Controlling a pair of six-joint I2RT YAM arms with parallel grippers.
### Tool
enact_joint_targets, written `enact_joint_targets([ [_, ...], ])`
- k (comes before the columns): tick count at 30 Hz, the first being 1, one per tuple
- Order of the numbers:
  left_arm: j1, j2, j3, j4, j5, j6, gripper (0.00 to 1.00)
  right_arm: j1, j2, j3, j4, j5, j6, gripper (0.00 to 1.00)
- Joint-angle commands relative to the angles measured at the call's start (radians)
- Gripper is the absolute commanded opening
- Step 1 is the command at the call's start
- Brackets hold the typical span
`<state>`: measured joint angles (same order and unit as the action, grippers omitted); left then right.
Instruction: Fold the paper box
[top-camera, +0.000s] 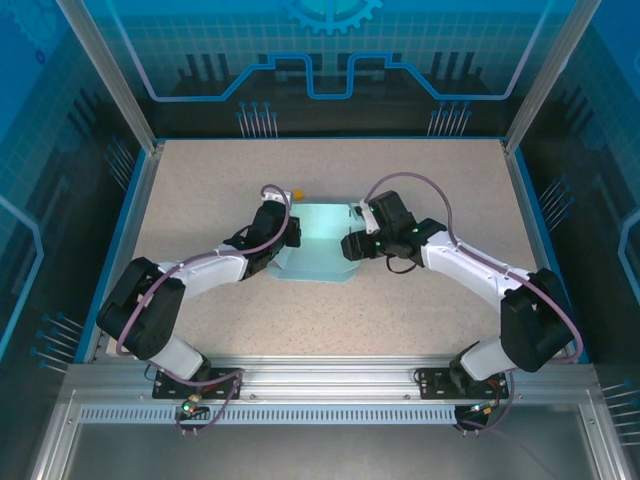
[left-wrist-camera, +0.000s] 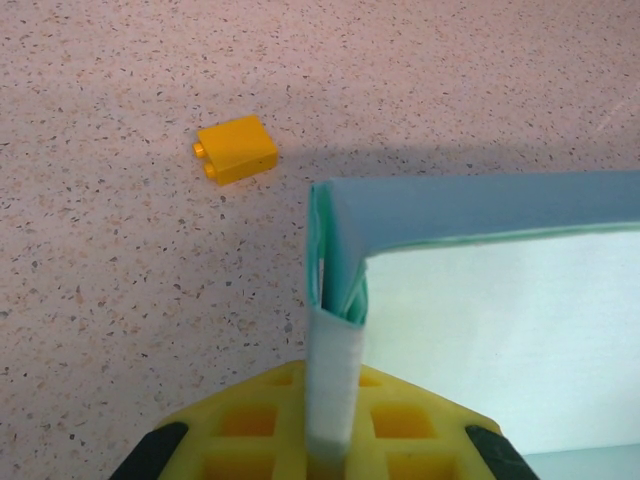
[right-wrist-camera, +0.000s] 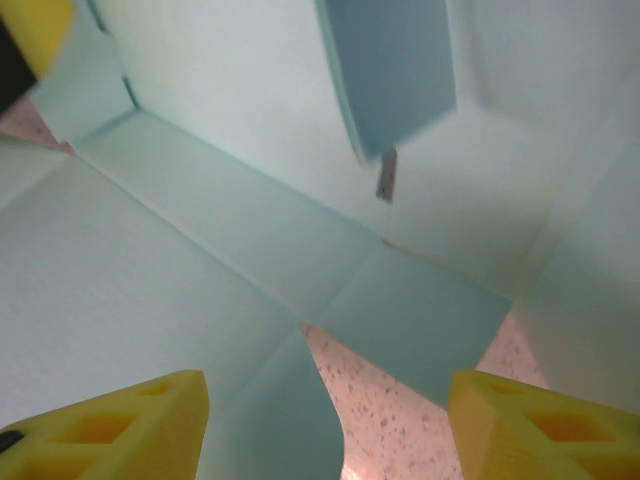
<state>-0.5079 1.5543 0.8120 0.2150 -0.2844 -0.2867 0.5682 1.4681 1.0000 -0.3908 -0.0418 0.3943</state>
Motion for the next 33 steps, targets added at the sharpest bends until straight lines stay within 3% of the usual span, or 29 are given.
enact_joint_targets([
  [1, -0.006, -0.037, 0.005, 0.031, -0.018, 0.009, 0.06, -0.012, -0.028, -0.018, 0.005, -0.003, 0.054, 0.66],
  [7, -0.007, -0.042, 0.005, 0.031, -0.014, 0.006, 0.06, -0.022, -0.026, -0.028, 0.0, 0.017, 0.062, 0.67],
  [20, -0.008, -0.03, 0.009, 0.052, 0.004, 0.004, 0.06, -0.031, 0.007, 0.025, 0.099, -0.086, 0.091, 0.66],
  [33, -0.009, -0.023, -0.003, 0.078, 0.025, -0.002, 0.06, -0.031, 0.033, 0.105, 0.104, -0.064, 0.035, 0.64],
])
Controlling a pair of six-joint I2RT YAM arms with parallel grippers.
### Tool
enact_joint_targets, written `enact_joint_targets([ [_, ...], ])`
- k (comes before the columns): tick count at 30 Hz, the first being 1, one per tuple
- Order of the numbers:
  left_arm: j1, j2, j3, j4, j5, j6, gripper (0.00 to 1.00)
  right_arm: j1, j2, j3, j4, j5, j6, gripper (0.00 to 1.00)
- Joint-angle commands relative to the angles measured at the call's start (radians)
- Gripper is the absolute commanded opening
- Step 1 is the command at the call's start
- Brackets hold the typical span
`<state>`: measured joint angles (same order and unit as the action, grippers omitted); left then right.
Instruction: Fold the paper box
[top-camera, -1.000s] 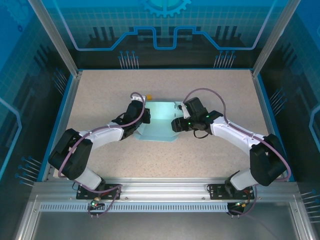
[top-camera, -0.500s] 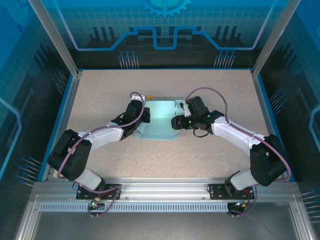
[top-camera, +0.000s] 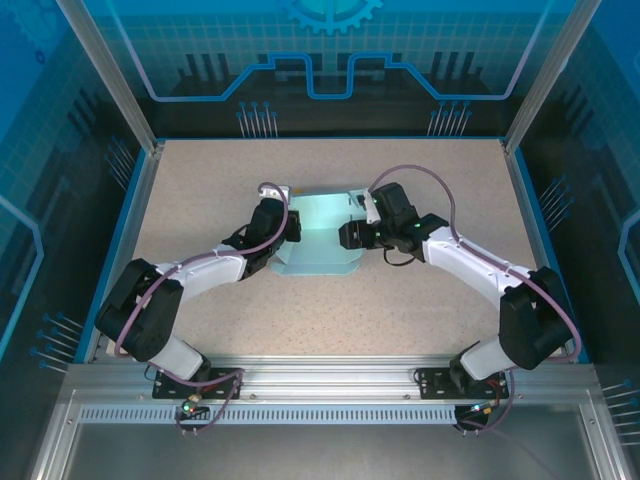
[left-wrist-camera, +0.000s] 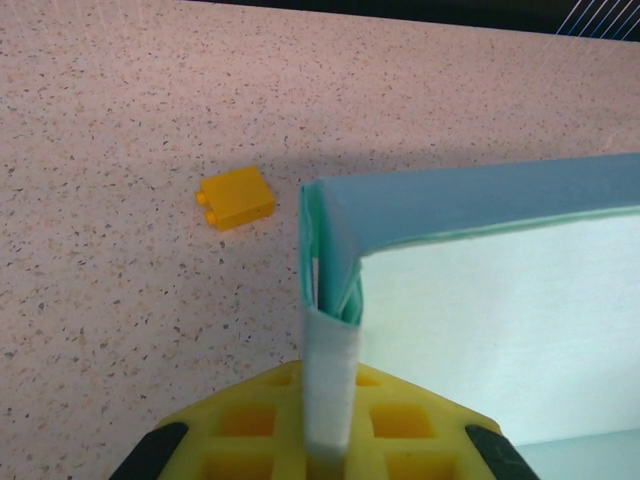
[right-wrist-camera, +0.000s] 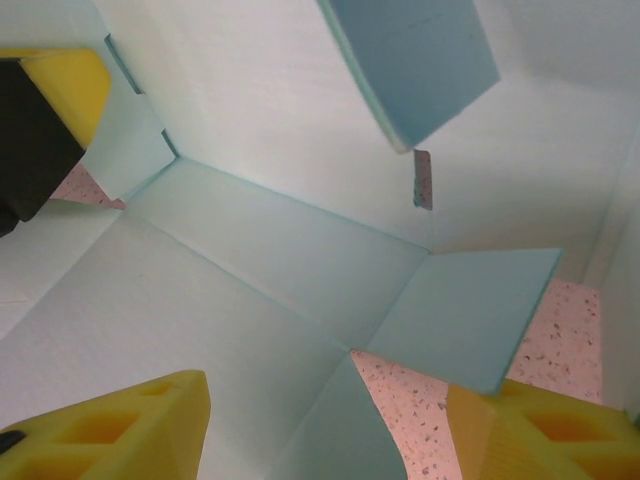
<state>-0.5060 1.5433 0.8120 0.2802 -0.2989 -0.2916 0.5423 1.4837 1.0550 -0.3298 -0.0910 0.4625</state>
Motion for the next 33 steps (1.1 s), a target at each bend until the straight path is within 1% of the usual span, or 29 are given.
enact_joint_targets([
  [1, -0.01, -0.012, -0.003, 0.012, 0.041, 0.002, 0.06, -0.005, 0.021, 0.055, 0.042, -0.016, -0.038, 0.64],
  [5, -0.012, -0.009, 0.0, 0.01, 0.047, 0.002, 0.06, -0.005, 0.033, 0.069, 0.043, -0.029, -0.061, 0.63],
  [9, -0.012, -0.005, 0.001, 0.01, 0.051, -0.001, 0.06, -0.003, 0.044, 0.088, 0.023, -0.008, -0.098, 0.61],
  [14, -0.011, 0.002, 0.004, 0.011, 0.058, -0.006, 0.06, 0.005, 0.059, 0.124, -0.036, 0.089, -0.159, 0.61],
  [23, -0.014, 0.002, 0.006, 0.009, 0.061, -0.004, 0.06, 0.021, 0.074, 0.149, -0.057, 0.183, -0.214, 0.6],
  [27, -0.015, 0.008, 0.012, 0.007, 0.067, -0.007, 0.06, 0.023, 0.066, 0.142, -0.04, 0.194, -0.223, 0.6],
  [33, -0.017, 0.02, 0.019, 0.004, 0.069, -0.006, 0.06, 0.027, 0.044, 0.109, 0.047, 0.18, -0.279, 0.59],
])
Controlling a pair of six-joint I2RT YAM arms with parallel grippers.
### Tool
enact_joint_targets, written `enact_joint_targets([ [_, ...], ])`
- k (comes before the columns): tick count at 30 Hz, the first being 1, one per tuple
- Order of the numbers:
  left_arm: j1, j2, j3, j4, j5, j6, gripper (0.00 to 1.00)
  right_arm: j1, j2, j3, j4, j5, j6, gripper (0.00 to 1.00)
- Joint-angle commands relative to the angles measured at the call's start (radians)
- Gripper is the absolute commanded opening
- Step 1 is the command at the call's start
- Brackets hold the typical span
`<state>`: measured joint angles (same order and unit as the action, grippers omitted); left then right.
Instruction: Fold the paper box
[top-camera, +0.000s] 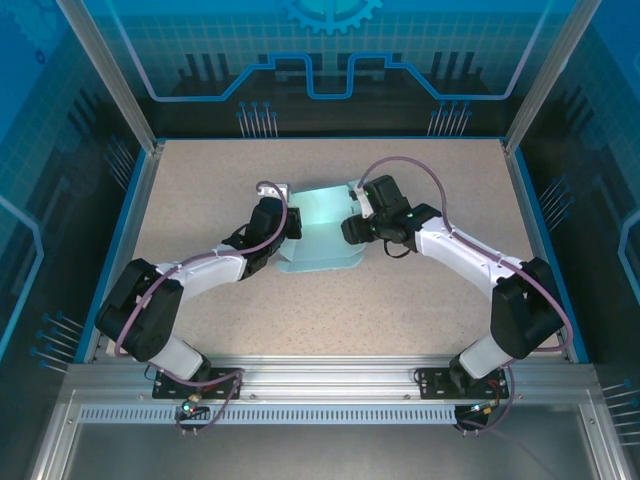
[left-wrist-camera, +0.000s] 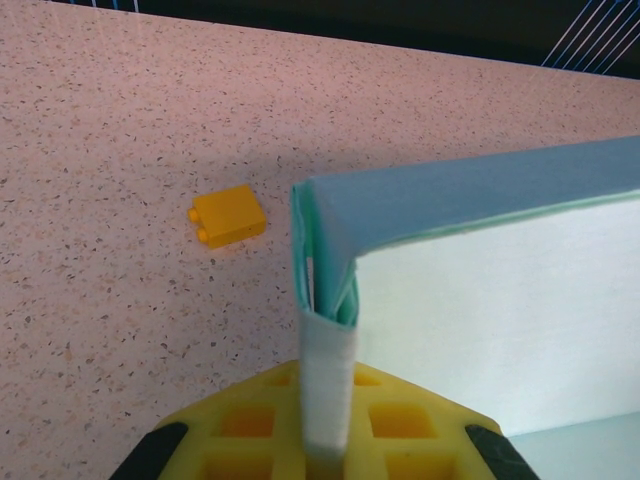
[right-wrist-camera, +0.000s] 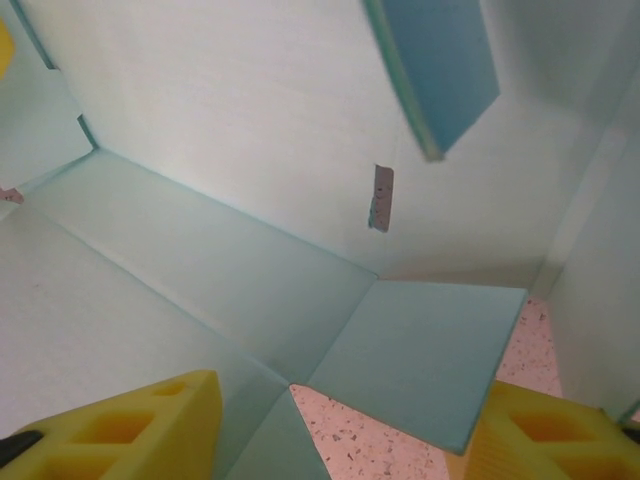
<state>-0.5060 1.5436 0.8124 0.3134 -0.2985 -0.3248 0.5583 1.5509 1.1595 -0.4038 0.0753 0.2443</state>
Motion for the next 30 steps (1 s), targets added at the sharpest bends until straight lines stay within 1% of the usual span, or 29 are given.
enact_joint_targets([
  [1, -0.018, 0.021, 0.021, -0.032, 0.068, 0.027, 0.06, 0.011, -0.027, 0.0, 0.135, 0.012, -0.07, 0.58],
  [11, -0.018, 0.035, 0.028, -0.031, 0.076, 0.029, 0.07, 0.011, -0.019, -0.047, 0.277, -0.074, -0.155, 0.56],
  [15, -0.018, 0.036, 0.034, -0.042, 0.076, 0.033, 0.06, 0.011, -0.023, -0.06, 0.292, -0.096, -0.198, 0.56],
  [19, -0.018, 0.039, 0.035, -0.036, 0.083, 0.035, 0.06, 0.006, -0.034, -0.066, 0.27, -0.07, -0.246, 0.56],
  [22, -0.017, 0.04, 0.04, -0.045, 0.07, 0.042, 0.06, -0.009, -0.029, -0.039, 0.206, 0.004, -0.214, 0.56],
  [24, -0.017, 0.041, 0.041, -0.042, 0.067, 0.044, 0.06, -0.028, -0.031, -0.028, 0.168, 0.027, -0.178, 0.56],
  [30, -0.018, 0.043, 0.047, -0.042, 0.068, 0.043, 0.06, -0.084, -0.039, -0.043, 0.152, -0.055, -0.077, 0.56],
])
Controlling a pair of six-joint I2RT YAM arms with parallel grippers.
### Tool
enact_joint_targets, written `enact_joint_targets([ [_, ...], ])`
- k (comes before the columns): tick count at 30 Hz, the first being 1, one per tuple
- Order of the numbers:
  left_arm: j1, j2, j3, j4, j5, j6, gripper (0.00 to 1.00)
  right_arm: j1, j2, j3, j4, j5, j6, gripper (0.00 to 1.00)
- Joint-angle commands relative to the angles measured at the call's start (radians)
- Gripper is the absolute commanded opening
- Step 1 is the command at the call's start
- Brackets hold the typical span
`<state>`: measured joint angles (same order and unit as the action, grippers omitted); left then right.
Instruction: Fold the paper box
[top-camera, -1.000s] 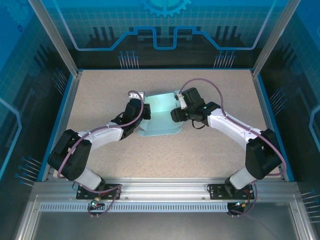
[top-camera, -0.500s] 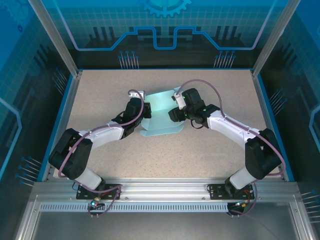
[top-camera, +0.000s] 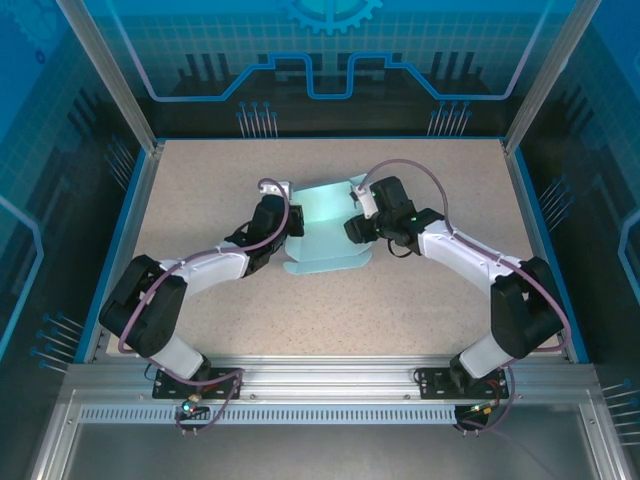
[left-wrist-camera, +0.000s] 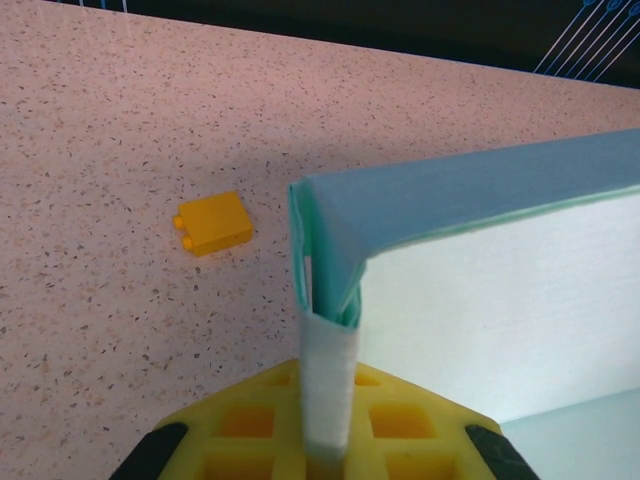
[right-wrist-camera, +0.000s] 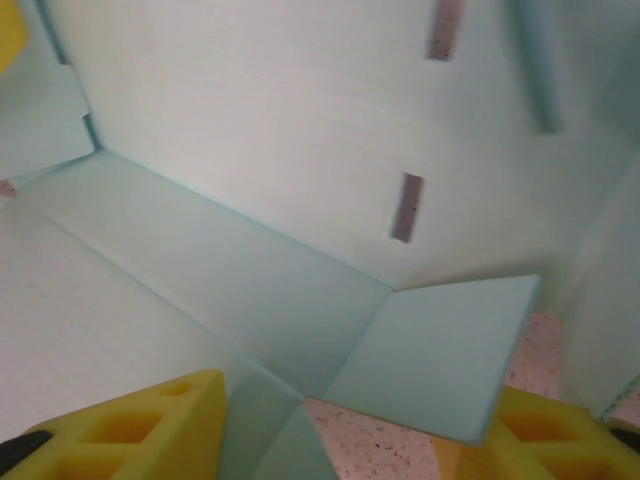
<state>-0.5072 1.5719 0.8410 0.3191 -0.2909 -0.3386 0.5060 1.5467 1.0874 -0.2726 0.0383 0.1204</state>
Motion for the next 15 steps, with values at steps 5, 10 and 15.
enact_joint_targets([
  [5, -0.016, 0.019, 0.029, -0.057, 0.064, 0.058, 0.06, -0.035, -0.027, 0.032, 0.04, -0.062, 0.063, 0.56],
  [10, -0.017, 0.025, 0.024, -0.056, 0.065, 0.058, 0.06, -0.035, -0.039, 0.028, 0.08, -0.09, 0.067, 0.56],
  [15, -0.016, 0.033, 0.023, -0.045, 0.072, 0.052, 0.06, -0.036, -0.061, 0.0, 0.151, -0.106, 0.049, 0.55],
])
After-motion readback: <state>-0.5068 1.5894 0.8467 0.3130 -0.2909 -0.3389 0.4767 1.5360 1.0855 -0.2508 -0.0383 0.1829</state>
